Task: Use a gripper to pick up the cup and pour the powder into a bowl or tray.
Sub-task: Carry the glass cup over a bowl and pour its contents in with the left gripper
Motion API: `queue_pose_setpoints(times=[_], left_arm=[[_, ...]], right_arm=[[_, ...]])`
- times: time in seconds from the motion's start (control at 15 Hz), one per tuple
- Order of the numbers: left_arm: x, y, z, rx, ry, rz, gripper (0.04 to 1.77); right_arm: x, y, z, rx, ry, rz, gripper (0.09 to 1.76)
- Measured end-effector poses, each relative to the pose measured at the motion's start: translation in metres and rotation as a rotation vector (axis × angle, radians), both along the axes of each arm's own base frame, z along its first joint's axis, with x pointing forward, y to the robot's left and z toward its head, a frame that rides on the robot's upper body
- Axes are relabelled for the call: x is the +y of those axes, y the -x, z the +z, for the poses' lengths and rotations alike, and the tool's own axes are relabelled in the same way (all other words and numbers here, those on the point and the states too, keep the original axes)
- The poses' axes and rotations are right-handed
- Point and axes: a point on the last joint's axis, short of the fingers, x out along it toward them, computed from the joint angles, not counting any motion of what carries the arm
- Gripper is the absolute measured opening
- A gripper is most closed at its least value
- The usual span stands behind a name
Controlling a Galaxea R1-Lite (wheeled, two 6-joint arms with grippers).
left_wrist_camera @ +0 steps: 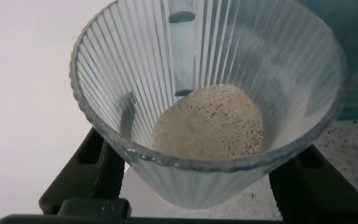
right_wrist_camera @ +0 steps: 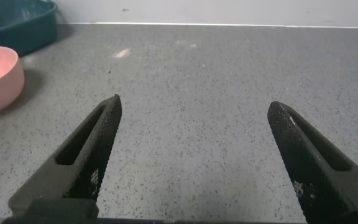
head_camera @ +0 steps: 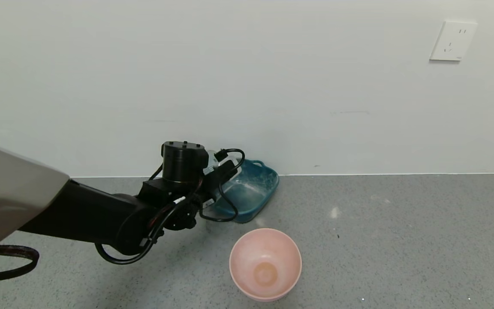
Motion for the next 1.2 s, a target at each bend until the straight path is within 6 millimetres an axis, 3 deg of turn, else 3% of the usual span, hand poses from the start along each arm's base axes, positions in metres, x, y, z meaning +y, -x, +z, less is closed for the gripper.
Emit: queue_pose_setpoints(times=[1.2], left_arm=[[-0.011,-0.030,0.003,0.020,-0.468,0.070,1.31]], right_arm=[[0.000,0.000,0.000,0.000,0.000,0.000,1.71]])
